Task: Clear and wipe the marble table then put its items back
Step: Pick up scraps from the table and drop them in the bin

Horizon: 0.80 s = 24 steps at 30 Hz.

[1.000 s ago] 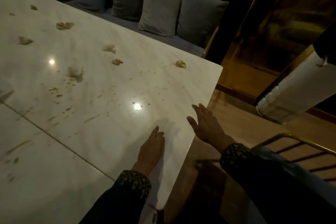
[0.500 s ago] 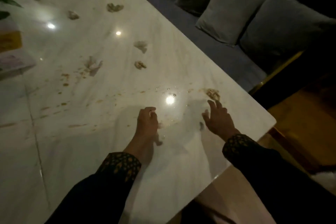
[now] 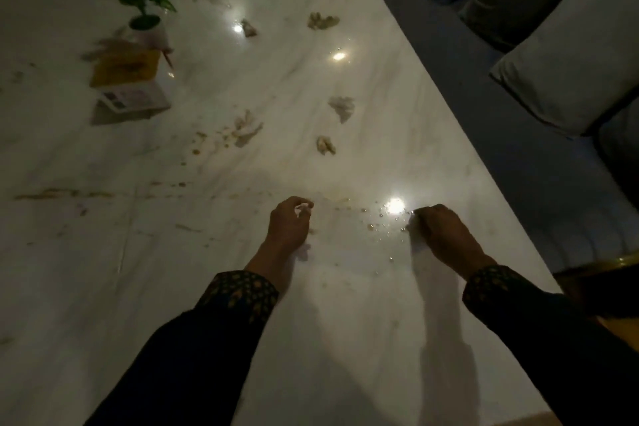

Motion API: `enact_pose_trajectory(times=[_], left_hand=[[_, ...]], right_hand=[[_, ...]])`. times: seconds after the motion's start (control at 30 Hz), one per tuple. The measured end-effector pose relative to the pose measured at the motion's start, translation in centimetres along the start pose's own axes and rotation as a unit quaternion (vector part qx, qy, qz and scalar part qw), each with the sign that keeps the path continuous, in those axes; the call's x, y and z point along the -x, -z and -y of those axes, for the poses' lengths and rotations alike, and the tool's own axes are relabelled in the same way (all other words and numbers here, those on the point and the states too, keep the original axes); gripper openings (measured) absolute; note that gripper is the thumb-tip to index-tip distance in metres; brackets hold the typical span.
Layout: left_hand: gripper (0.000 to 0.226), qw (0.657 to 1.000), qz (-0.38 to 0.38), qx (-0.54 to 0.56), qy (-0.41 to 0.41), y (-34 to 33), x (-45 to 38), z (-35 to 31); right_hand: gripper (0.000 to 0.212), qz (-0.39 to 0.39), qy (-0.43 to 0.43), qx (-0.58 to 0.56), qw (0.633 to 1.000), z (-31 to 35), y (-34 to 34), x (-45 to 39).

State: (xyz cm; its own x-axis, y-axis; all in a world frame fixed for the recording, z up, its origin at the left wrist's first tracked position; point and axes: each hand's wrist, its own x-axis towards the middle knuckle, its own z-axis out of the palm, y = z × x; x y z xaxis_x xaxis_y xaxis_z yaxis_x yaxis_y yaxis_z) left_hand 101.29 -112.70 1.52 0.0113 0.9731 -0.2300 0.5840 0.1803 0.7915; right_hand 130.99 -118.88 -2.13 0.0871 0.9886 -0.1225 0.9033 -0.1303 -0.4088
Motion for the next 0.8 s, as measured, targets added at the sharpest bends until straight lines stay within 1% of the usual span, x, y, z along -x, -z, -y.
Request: enact_pose_trajectory(times=[0.1, 0.17, 0.2, 0.23, 0.3, 0.37, 0.47, 0.57, 0.67, 0.73, 0.8], left_hand=[[0.021, 0.998, -0.035, 0.029, 0.034, 2.2, -1.5, 0.1], [0.021, 0.989, -0.055, 0.108, 0.085, 3.4, -2.6, 0.0], [0.023, 0.984, -0.058, 0.133, 0.100, 4.1, -3.0, 0.0], [0.025, 0.984, -0.061, 0.134, 0.103, 4.7, -3.5, 0.2], [0.027, 0.991, -0.074, 0.074, 0.087, 6.0, -4.7, 1.2], [0.023, 0.992, -0.101, 0.022, 0.067, 7.4, -5.9, 2.1], [0.015, 0.988, -0.138, 0.015, 0.064, 9.2, -9.0, 3.2], [0.025, 0.984, -0.166, 0.012, 0.068, 10.7, -13.2, 3.4], [0.038, 0.985, -0.156, -0.023, 0.065, 11.1, -18.4, 3.0], [0.043, 0.988, -0.137, -0.070, 0.024, 10.9, -21.8, 2.7], [0.049, 0.983, -0.091, -0.154, -0.026, 10.3, -24.6, 2.8]], right_hand=[[0.020, 0.007, 0.058, 0.006, 0.998, 5.0, 1.2, -4.5], [0.020, 0.009, 0.115, 0.013, 0.993, 8.5, 1.4, -7.8], [0.018, 0.009, 0.140, 0.017, 0.990, 10.1, 1.4, -9.5], [0.017, 0.007, 0.159, 0.023, 0.987, 11.7, 1.3, -11.2], [0.017, 0.003, 0.183, 0.036, 0.982, 14.5, 0.6, -14.5], [0.017, 0.015, 0.186, 0.049, 0.981, 16.3, -0.6, -17.8], [0.018, 0.058, 0.176, 0.067, 0.980, 16.9, -3.4, -22.4], [0.017, 0.062, 0.157, 0.059, 0.984, 16.7, -5.1, -22.5], [0.015, 0.041, 0.177, 0.020, 0.983, 16.1, -5.1, -20.5], [0.014, 0.048, 0.192, 0.023, 0.980, 15.5, -4.8, -19.8], [0.016, 0.055, 0.199, 0.019, 0.978, 14.7, -4.3, -19.9]])
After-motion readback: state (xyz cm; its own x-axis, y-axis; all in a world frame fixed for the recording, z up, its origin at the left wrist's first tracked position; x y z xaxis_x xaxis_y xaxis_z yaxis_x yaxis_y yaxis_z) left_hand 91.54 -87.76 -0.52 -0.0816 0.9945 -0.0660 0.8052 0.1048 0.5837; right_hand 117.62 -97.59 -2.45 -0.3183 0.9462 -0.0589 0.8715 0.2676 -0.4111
